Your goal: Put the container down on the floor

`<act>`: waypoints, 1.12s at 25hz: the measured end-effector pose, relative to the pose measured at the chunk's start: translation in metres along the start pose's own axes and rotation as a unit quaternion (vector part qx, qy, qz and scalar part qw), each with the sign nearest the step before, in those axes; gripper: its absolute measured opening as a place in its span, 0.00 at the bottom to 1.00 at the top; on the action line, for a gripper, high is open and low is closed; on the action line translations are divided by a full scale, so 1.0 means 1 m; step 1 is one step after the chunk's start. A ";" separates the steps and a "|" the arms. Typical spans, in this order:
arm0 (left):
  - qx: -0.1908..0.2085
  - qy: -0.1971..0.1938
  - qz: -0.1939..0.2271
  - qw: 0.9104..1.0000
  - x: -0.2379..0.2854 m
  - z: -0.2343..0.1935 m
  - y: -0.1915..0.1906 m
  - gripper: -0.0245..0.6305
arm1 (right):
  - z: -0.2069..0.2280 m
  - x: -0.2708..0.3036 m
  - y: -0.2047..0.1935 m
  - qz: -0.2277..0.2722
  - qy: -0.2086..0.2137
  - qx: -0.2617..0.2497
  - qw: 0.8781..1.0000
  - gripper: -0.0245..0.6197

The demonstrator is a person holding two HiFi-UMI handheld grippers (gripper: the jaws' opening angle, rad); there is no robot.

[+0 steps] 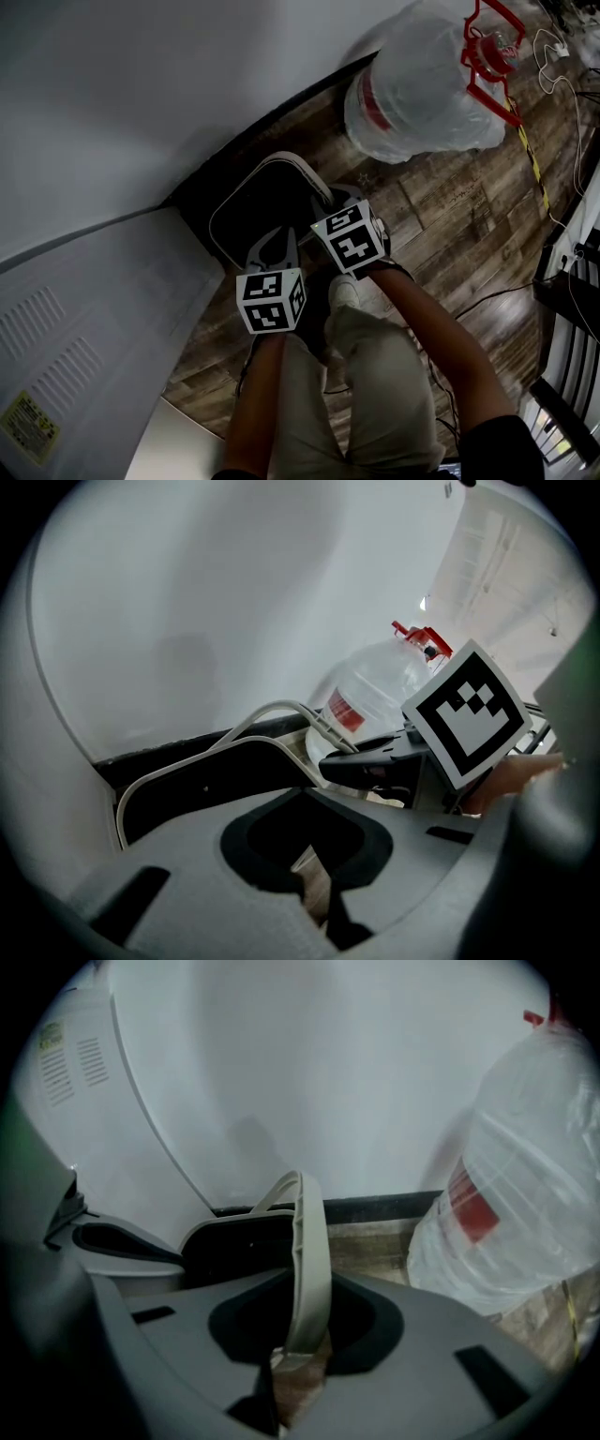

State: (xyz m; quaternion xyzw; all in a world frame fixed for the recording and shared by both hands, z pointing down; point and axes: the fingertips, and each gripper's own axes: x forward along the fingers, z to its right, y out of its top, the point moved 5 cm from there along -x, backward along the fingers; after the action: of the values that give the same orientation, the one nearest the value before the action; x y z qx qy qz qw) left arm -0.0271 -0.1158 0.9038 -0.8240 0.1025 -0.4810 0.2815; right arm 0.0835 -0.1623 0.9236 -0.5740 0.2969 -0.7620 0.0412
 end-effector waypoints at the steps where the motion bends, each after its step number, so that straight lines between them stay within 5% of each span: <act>1: 0.000 0.001 0.000 1.000 0.002 -0.001 0.000 0.06 | 0.001 0.002 -0.001 0.000 0.002 0.005 1.000 0.14; 18: 0.002 -0.002 0.005 1.000 0.023 -0.003 -0.001 0.06 | 0.020 0.033 -0.020 -0.025 -0.005 0.031 0.999 0.40; 28: -0.005 -0.016 0.013 1.000 0.017 0.005 0.008 0.06 | 0.034 0.030 -0.013 -0.017 -0.016 0.050 0.998 0.41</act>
State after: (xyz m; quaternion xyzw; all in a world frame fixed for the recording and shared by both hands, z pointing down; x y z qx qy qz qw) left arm -0.0129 -0.1282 0.9100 -0.8313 0.1112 -0.4637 0.2856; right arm 0.1076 -0.1777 0.9613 -0.5883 0.2480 -0.7672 0.0616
